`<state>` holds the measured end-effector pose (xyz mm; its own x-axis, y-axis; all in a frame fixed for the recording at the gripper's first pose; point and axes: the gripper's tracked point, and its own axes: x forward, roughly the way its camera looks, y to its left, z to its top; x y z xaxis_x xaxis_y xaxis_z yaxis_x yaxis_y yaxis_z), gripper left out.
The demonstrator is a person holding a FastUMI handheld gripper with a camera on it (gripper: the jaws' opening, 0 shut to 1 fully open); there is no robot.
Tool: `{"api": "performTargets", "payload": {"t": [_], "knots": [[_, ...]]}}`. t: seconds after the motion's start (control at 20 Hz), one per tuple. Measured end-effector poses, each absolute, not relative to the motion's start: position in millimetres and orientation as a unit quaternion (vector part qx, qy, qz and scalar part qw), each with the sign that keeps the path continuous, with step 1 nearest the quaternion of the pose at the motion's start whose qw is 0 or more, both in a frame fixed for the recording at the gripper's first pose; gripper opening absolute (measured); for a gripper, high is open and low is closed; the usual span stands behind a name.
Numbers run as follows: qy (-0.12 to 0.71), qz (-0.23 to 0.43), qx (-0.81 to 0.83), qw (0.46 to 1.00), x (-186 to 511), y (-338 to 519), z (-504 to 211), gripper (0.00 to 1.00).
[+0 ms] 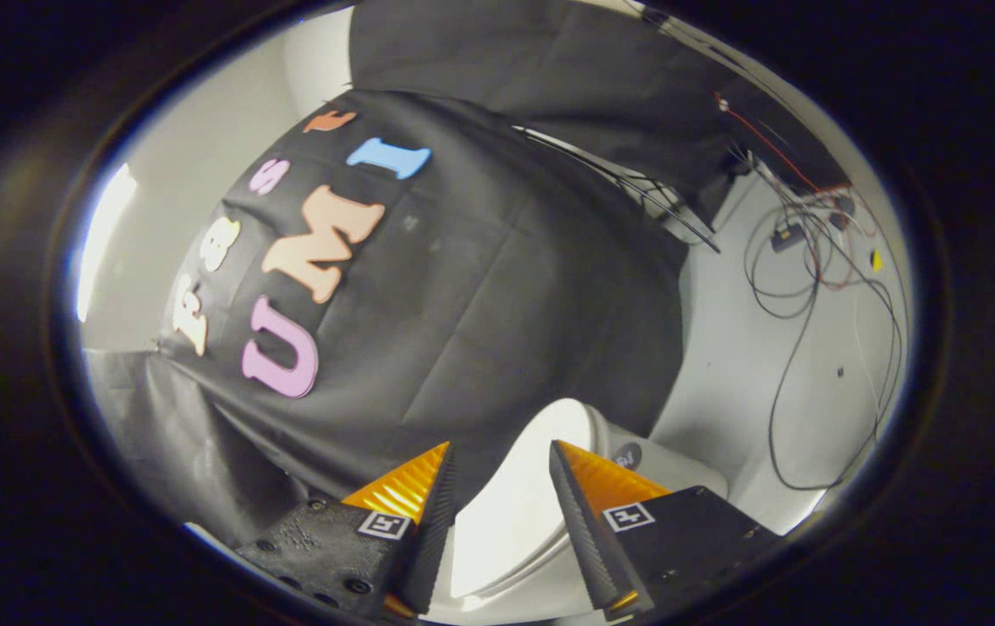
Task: Open the toilet lid.
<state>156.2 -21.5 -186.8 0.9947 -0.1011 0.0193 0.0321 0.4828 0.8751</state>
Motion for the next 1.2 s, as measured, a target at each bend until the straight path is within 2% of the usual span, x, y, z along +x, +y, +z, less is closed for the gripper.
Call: {"api": "performTargets", "payload": {"t": [0.25,0.6,0.75,1.0,1.05,1.2], "knots": [[0.006,-0.058,0.566,0.823,185.2,-31.1,-246.0,0.66],[0.041,-0.044,0.630,0.774,240.8,-45.7,-276.4,0.66],[0.043,-0.023,0.641,0.766,253.5,-50.0,-276.3,0.60],[0.063,-0.015,0.665,0.745,264.1,-46.2,-279.7,0.22],[0.063,-0.013,0.667,0.742,264.1,-46.6,-280.4,0.10],[0.068,-0.006,0.663,0.745,263.0,-43.0,-274.6,0.01]]}}
